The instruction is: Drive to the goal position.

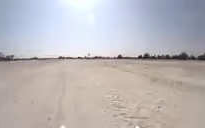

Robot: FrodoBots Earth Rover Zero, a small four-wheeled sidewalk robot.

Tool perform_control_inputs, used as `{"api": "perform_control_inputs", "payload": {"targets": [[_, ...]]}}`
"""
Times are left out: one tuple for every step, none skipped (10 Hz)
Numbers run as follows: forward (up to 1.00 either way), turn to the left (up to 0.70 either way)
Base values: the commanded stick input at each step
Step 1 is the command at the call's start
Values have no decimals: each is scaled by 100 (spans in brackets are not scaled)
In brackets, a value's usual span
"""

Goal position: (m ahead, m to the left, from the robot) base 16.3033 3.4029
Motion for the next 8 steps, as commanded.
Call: {"api": "perform_control_inputs", "payload": {"targets": [[70, 0], [70, 0], [70, 0], [70, 0], [70, 0], [70, 0], [70, 0], [70, 0]]}}
